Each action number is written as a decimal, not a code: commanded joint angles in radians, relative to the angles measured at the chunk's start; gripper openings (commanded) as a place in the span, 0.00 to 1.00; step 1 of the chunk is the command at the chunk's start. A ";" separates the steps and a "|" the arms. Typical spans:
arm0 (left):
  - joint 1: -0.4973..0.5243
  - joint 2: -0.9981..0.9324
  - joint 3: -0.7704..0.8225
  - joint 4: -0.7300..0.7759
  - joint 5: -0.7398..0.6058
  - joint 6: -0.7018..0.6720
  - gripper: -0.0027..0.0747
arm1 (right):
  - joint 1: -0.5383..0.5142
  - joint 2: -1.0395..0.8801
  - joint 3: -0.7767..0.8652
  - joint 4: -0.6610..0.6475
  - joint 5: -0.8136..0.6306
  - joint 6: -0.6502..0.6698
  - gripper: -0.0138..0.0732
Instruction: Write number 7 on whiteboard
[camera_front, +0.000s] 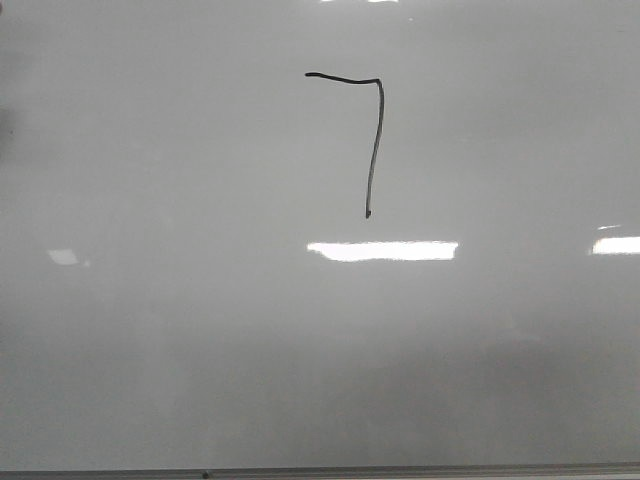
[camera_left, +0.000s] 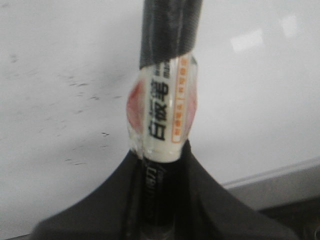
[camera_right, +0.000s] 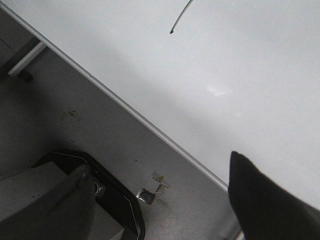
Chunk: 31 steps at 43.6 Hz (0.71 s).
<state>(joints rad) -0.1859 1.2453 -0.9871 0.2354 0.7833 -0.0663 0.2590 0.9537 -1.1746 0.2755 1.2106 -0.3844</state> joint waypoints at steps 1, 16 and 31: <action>0.101 -0.029 0.035 -0.017 -0.236 -0.102 0.01 | -0.008 -0.008 -0.023 0.008 -0.049 0.004 0.82; 0.209 0.088 0.131 -0.117 -0.566 -0.108 0.01 | -0.008 -0.008 -0.023 0.008 -0.069 0.004 0.82; 0.209 0.230 0.129 -0.117 -0.650 -0.106 0.10 | -0.008 -0.008 -0.023 0.008 -0.076 0.004 0.82</action>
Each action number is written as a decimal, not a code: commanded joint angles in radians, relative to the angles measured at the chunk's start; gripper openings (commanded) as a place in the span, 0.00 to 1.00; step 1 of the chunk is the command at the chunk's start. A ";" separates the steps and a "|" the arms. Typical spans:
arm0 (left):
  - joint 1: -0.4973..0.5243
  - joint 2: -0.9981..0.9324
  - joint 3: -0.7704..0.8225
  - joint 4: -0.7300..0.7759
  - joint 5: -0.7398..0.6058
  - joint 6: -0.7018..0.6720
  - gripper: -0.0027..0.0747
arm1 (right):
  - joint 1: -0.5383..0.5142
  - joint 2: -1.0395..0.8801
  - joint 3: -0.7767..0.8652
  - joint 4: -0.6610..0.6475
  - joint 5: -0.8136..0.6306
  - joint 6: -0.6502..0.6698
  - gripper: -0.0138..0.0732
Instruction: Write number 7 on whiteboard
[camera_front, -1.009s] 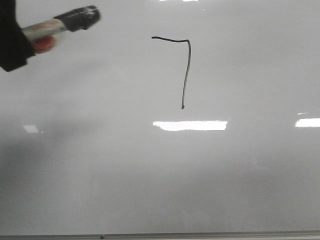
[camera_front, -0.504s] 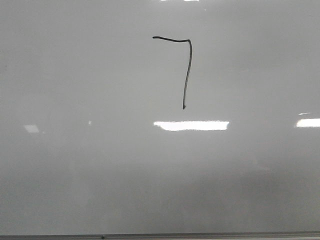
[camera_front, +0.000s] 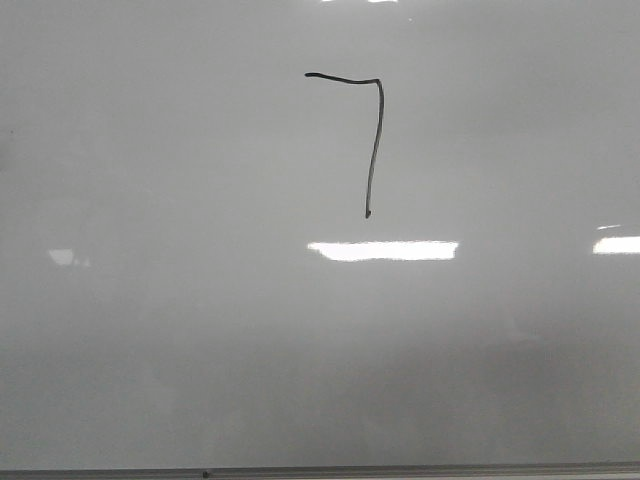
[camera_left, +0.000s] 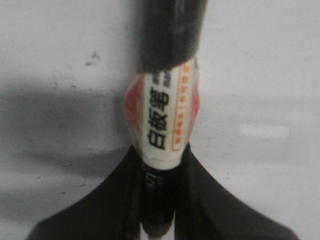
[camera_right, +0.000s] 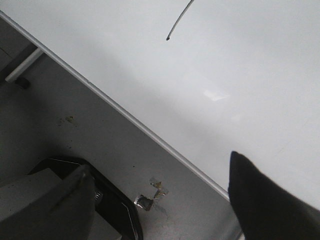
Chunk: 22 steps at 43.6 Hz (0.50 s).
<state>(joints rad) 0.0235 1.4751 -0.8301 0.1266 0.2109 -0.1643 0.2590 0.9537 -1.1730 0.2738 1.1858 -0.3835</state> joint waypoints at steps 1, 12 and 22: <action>0.000 0.003 -0.028 -0.008 -0.084 -0.008 0.12 | -0.008 -0.008 -0.025 0.010 -0.051 0.003 0.82; 0.000 0.014 -0.028 0.047 -0.095 -0.008 0.51 | -0.008 -0.008 -0.025 0.010 -0.056 0.003 0.82; 0.000 -0.078 -0.028 0.049 0.013 -0.008 0.62 | -0.008 -0.018 -0.025 -0.003 -0.068 0.088 0.82</action>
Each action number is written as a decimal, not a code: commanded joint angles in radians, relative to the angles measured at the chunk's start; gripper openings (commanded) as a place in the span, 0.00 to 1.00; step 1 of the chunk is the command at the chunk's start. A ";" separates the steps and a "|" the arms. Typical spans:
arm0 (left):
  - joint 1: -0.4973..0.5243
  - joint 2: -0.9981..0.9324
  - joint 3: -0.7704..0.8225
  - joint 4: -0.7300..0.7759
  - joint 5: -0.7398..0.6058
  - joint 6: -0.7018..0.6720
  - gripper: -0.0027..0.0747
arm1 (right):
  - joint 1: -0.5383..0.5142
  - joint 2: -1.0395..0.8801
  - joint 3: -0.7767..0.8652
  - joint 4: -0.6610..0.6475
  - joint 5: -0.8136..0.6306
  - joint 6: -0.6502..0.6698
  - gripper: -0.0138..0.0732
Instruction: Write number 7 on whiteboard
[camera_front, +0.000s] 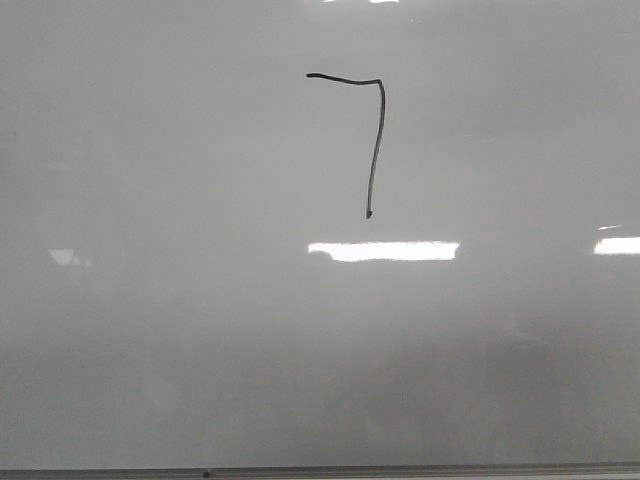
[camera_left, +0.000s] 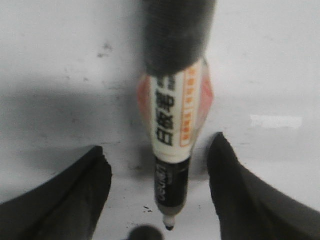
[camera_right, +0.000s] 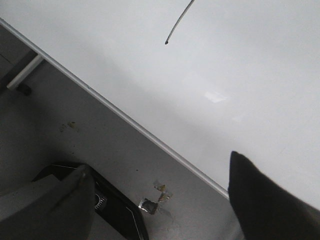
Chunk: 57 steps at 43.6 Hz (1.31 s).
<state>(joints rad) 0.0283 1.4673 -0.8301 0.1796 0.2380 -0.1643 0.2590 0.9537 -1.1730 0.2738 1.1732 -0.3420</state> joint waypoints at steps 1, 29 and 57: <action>-0.005 -0.087 -0.028 -0.006 -0.002 -0.008 0.62 | -0.008 -0.024 -0.025 -0.009 -0.053 0.063 0.82; -0.380 -0.733 -0.028 -0.026 0.457 -0.008 0.62 | -0.008 -0.395 0.238 -0.329 -0.050 0.312 0.82; -0.411 -0.930 0.073 -0.016 0.520 -0.042 0.45 | -0.008 -0.618 0.330 -0.319 -0.060 0.312 0.58</action>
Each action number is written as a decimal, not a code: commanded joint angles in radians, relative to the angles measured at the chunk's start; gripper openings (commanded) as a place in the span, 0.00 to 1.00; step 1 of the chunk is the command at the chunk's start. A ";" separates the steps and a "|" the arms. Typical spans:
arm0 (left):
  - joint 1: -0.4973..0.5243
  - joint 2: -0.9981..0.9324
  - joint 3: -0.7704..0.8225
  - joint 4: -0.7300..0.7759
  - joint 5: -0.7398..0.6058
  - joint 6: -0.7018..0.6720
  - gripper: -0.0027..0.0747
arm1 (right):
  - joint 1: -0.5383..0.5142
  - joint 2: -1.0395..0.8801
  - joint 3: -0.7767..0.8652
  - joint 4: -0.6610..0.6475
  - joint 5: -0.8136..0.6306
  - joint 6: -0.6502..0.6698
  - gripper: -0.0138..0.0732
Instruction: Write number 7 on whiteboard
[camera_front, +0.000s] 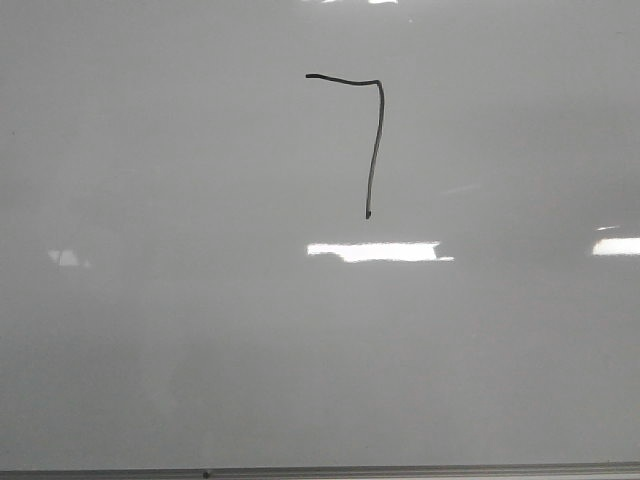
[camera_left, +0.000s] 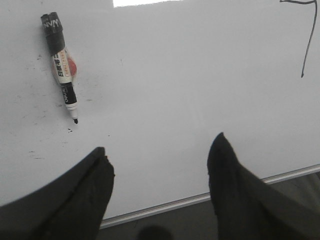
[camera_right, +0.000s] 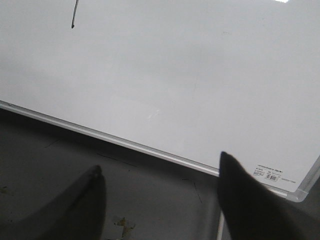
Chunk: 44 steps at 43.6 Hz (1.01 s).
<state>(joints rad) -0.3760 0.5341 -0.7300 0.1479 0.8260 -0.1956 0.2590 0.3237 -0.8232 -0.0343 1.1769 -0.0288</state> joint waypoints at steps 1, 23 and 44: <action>-0.006 0.003 -0.027 0.016 -0.068 -0.010 0.42 | -0.008 0.012 -0.019 -0.010 -0.064 -0.001 0.54; -0.006 0.003 -0.027 0.014 -0.068 -0.010 0.01 | -0.008 0.012 -0.019 -0.006 -0.051 -0.001 0.08; -0.006 -0.002 -0.024 0.014 -0.070 -0.010 0.01 | -0.008 0.012 -0.019 -0.006 -0.051 -0.001 0.08</action>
<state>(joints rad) -0.3760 0.5341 -0.7277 0.1532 0.8260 -0.1956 0.2590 0.3237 -0.8232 -0.0343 1.1845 -0.0288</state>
